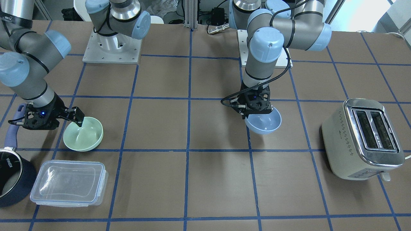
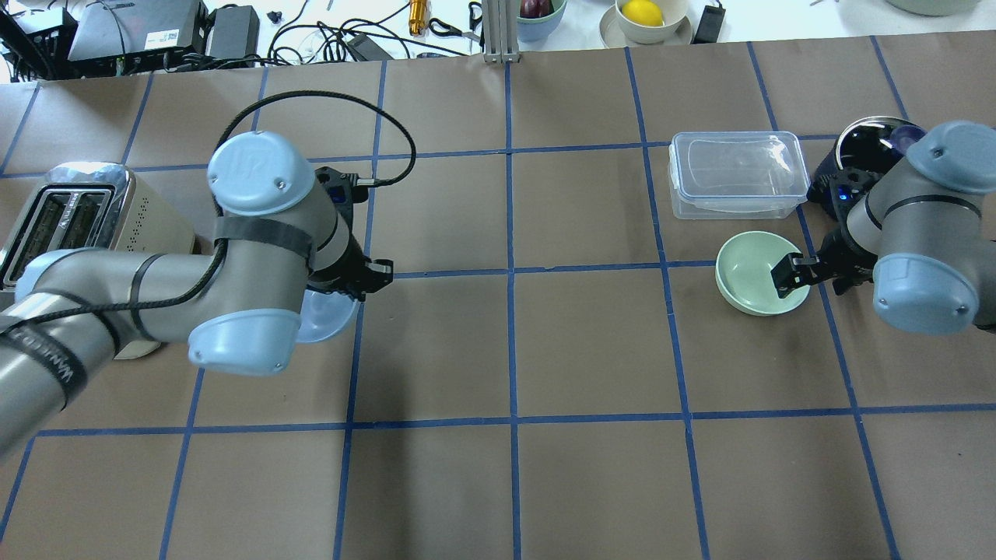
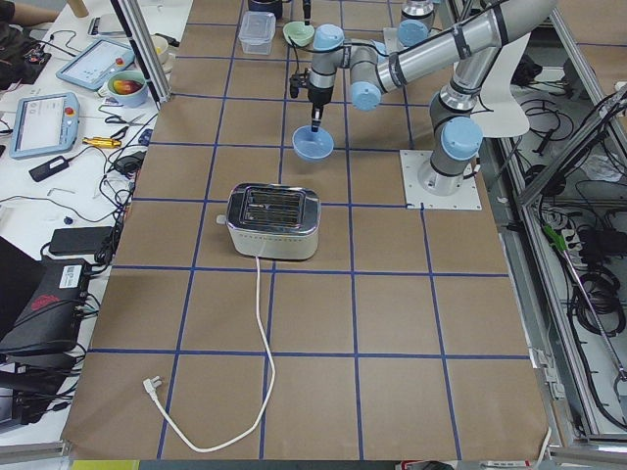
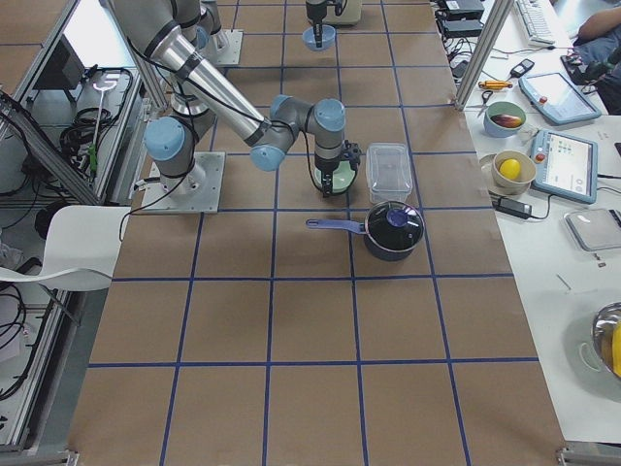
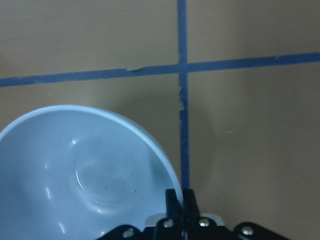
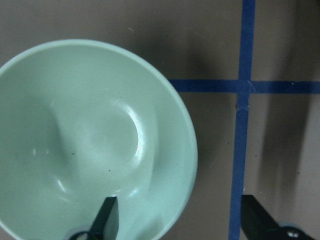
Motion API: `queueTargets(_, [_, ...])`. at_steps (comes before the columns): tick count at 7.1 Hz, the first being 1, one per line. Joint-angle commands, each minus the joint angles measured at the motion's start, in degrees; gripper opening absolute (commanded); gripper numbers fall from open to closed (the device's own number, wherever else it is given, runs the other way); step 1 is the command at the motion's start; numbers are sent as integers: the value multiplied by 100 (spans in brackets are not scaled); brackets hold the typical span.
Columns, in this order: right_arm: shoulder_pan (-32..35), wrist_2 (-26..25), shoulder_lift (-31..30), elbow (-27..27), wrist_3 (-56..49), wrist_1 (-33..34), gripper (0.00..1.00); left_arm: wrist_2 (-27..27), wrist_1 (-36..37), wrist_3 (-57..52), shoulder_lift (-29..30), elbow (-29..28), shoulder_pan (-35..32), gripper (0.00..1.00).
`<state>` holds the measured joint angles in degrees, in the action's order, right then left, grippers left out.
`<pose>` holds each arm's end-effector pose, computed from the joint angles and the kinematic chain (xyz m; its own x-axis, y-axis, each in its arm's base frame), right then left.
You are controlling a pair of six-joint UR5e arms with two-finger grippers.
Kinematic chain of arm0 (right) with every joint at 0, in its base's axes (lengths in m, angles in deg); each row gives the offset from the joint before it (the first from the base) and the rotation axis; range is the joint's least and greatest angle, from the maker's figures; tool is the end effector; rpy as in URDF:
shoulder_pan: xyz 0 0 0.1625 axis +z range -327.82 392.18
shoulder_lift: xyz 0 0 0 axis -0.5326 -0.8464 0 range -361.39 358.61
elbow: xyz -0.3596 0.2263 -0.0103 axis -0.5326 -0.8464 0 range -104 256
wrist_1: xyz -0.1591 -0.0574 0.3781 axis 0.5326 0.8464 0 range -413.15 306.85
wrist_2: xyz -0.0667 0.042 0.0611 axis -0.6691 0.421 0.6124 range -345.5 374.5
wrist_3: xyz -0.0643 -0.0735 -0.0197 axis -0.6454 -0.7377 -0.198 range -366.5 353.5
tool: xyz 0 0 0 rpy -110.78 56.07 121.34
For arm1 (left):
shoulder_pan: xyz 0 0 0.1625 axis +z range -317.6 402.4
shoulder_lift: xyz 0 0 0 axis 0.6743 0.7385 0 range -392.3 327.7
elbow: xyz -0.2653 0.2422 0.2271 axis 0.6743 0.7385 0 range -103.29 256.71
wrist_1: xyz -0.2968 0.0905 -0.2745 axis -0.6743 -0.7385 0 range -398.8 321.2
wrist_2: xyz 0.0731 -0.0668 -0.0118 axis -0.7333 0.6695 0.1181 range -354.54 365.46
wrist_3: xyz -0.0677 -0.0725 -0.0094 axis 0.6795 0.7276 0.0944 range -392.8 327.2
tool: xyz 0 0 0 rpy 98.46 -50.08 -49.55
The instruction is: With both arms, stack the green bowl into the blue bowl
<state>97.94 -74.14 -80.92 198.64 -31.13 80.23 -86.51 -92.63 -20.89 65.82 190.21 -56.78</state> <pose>-0.0667 -0.4785 0.2133 -0.9998 -0.0071 -0.0195 -0.0068 0.9999 -0.0142 -0.2083 -0.4742 0.2862 -0.9986 -0.0498 -0.0171 -0.0481 0.9952 -0.0848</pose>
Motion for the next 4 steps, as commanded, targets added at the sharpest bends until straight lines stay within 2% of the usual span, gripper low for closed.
queueTargets(1, [-72, 197, 96, 23, 185, 66, 26, 21, -180, 1371, 1161, -1359, -846, 0])
queueTargets(3, [-64, 356, 96, -21, 283, 57, 0, -49, -234, 2207, 1866, -2074, -1322, 0])
queueTargets(4, [-72, 348, 87, -64, 283, 14, 0, -93, -225, 2558, 2139, -2260, -1533, 0])
